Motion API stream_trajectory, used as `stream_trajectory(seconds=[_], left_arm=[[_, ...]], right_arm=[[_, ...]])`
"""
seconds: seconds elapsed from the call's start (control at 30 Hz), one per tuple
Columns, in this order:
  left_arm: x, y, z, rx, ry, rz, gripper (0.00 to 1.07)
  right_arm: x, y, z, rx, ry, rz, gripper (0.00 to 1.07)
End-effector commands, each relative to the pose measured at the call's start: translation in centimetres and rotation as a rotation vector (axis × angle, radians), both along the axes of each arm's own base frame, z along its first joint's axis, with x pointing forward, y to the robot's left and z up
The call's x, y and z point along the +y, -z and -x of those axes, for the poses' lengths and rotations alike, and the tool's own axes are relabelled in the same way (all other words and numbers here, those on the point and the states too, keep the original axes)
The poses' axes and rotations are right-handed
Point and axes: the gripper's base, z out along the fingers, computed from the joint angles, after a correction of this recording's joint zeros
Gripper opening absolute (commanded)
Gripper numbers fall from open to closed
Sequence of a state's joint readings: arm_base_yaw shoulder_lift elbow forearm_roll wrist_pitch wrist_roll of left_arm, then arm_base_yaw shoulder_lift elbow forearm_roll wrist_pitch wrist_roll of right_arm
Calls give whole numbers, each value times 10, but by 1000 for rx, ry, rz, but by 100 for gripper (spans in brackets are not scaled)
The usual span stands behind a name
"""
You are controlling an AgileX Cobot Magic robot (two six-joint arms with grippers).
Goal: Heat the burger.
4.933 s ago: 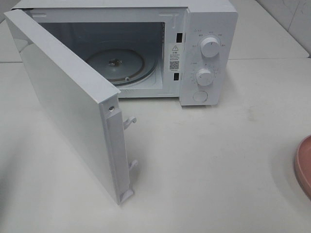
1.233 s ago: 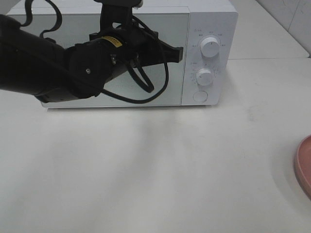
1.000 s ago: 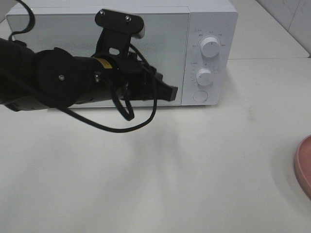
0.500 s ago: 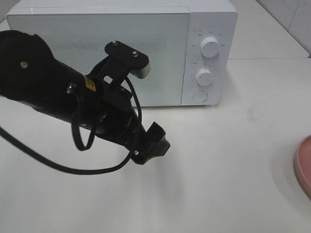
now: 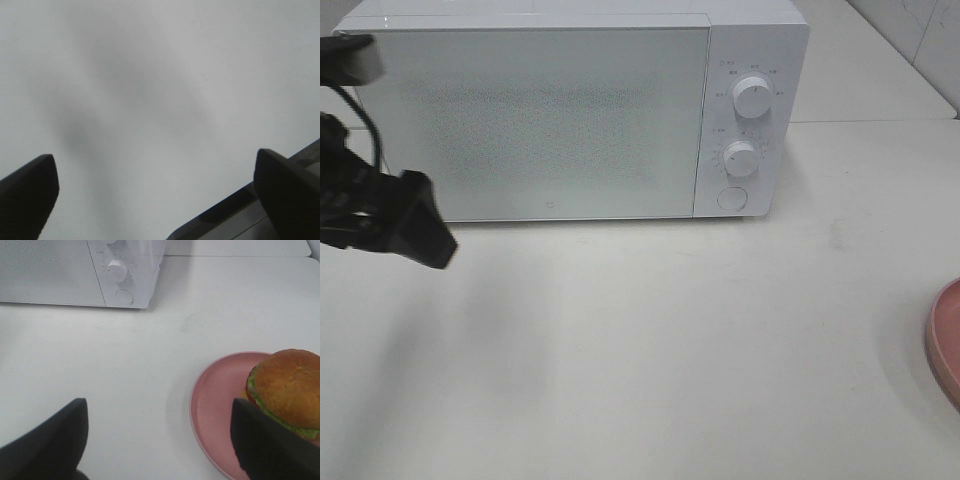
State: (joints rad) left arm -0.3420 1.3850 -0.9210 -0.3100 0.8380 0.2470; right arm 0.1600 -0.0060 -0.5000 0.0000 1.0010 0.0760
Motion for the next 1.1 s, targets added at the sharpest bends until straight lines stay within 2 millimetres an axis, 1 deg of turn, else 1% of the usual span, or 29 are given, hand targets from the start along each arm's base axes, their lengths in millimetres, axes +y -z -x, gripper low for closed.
stream_trajectory(seconds=[0.03,0.07,0.1,0.13,0.17,0.2,0.27,0.3,0.33,0.37,0.43,0.47,0.5,0.53,0.57,0.6,0.63,0.67,0.7,0.73,0.77,0.8,0.83,0.87,0.93,0.97,1.0,1.07,1.1], left_arm=[[23,-8,4,30,-71,-3,98],[42,-14,7,46,-135,-6,98],[51,-18,9,50,-185,2,98],[51,-18,9,50,-185,2,98],[66,-26,14,48,-272,9,98],[66,-26,14,48,-272,9,98],[85,-38,25,31,-371,-4,98],[85,-38,25,31,-371,-4,98],[89,-42,30,19,-392,-15,98],[96,-48,41,-5,-443,-45,98],[98,-50,46,-15,-459,-58,98],[102,-50,58,-31,-494,-93,98],[102,-50,58,-31,-494,-93,98],[106,-50,72,-53,-517,-128,98],[107,-49,79,-62,-530,-138,98],[107,-49,79,-62,-530,-138,98],[109,-47,93,-78,-549,-152,98],[110,-45,99,-88,-553,-156,98],[110,-45,99,-88,-553,-156,98],[109,-40,112,-105,-554,-152,98],[109,-39,119,-119,-555,-148,98],[109,-39,119,-119,-555,-148,98],[109,-36,132,-152,-550,-143,98],[109,-36,132,-152,-550,-143,98],[109,-30,149,-193,-552,-139,98],[109,-30,149,-193,-552,-139,98],[109,-25,158,-218,-554,-132,98],[109,-21,162,-230,-555,-129,98],[108,-17,172,-275,-559,-117,98]], right_arm=[[0,0,3,-27,3,-1,75],[0,0,3,-27,3,-1,75],[0,0,3,-27,3,-1,75],[0,0,3,-27,3,-1,75],[0,0,3,-27,3,-1,75],[0,0,3,-27,3,-1,75],[0,0,3,-27,3,-1,75],[0,0,3,-27,3,-1,75],[0,0,3,-27,3,-1,75],[0,0,3,-27,3,-1,75],[0,0,3,-27,3,-1,75],[0,0,3,-27,3,-1,75],[0,0,3,-27,3,-1,75],[0,0,3,-27,3,-1,75],[0,0,3,-27,3,-1,75],[0,0,3,-27,3,-1,75],[0,0,3,-27,3,-1,75],[0,0,3,-27,3,-1,75],[0,0,3,-27,3,-1,75],[0,0,3,-27,3,-1,75],[0,0,3,-27,3,-1,75],[0,0,3,-27,3,-1,75],[0,0,3,-27,3,-1,75],[0,0,3,-27,3,-1,75],[0,0,3,-27,3,-1,75],[0,0,3,-27,3,-1,75],[0,0,3,-27,3,-1,75],[0,0,3,-27,3,-1,75],[0,0,3,-27,3,-1,75]])
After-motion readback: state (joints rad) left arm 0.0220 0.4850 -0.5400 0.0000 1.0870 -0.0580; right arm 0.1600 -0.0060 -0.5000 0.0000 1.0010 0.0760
